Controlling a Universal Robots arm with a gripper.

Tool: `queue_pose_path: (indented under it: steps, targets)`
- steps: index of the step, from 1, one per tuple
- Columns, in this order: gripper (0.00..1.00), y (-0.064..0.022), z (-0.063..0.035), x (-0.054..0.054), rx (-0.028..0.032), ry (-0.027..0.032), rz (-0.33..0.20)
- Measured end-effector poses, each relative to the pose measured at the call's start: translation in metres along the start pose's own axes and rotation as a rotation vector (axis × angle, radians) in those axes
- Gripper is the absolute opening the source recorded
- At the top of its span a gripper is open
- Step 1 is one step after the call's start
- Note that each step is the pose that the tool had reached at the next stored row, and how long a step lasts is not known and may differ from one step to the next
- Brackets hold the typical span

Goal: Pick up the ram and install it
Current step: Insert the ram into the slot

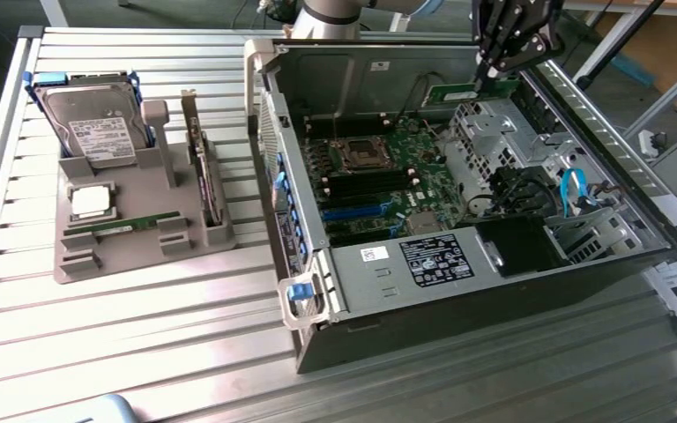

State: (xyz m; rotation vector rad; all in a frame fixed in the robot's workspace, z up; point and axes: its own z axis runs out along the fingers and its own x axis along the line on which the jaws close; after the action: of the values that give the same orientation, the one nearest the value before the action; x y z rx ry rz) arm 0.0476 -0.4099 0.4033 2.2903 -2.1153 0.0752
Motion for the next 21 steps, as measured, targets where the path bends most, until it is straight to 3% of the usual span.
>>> queue_pose_path:
  steps: [21]
  targets:
    - [0.13, 0.0030, 0.0054, -0.0005, -0.0003, 0.0001, 0.007]
